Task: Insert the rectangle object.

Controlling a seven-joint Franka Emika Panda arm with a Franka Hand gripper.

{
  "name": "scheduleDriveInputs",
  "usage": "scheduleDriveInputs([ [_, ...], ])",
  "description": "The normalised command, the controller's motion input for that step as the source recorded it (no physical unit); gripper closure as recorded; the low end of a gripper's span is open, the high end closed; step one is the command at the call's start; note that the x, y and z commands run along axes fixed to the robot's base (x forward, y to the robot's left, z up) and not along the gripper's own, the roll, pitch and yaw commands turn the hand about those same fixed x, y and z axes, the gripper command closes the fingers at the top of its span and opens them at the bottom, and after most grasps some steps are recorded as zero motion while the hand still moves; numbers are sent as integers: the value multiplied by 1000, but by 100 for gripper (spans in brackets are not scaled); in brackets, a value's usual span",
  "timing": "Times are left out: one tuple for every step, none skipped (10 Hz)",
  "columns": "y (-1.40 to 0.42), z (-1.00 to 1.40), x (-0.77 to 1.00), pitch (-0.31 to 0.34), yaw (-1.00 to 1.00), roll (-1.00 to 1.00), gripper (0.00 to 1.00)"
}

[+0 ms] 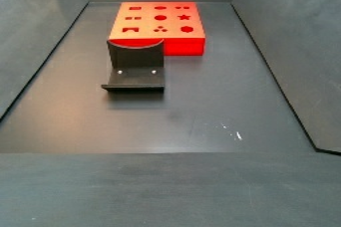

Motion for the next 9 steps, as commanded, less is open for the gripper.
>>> scheduleDriveInputs([
  [-14,-243,26,-61,-6,-4,100],
  [-94,-429,29,-96,-434,0,100],
  [-66,-317,177,0,-866,17,100],
  [0,-129,0,0,-1000,0,100],
  [0,0,0,0,-1000,0,100],
  [0,0,0,0,-1000,0,100],
  [0,0,0,0,-1000,0,100],
  [0,0,0,0,-1000,0,100],
  [0,-114,154,0,-931,11,100],
])
